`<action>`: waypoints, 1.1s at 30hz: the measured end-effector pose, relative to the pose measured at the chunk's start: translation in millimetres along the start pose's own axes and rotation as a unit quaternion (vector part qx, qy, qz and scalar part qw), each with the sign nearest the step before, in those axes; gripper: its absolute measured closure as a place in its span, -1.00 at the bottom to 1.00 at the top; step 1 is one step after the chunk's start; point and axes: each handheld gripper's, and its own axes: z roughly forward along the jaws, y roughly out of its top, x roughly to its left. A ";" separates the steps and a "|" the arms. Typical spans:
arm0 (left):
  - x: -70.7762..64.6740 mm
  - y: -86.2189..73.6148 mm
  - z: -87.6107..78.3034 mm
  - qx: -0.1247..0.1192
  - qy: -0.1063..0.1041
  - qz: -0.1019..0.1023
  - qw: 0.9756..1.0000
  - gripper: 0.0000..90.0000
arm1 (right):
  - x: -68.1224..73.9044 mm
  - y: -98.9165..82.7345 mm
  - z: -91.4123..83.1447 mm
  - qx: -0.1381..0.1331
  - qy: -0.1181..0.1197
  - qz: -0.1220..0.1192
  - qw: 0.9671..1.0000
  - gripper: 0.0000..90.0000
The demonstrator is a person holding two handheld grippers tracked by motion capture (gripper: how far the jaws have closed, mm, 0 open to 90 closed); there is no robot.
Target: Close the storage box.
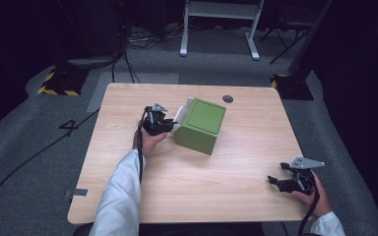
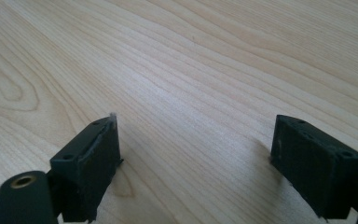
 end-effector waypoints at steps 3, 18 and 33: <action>-7.1 1.5 3.1 0.003 -0.004 0.007 1.000 0.60 | 0.0 0.0 0.0 0.000 0.000 0.000 1.000 -0.65; -10.4 2.3 4.3 0.007 0.005 0.022 1.000 0.50 | 0.0 0.0 0.0 0.000 0.000 0.000 1.000 -0.65; -6.9 9.4 -14.8 0.007 0.038 0.056 0.998 0.34 | 0.3 0.0 0.0 -0.001 -0.001 -0.001 1.000 -0.65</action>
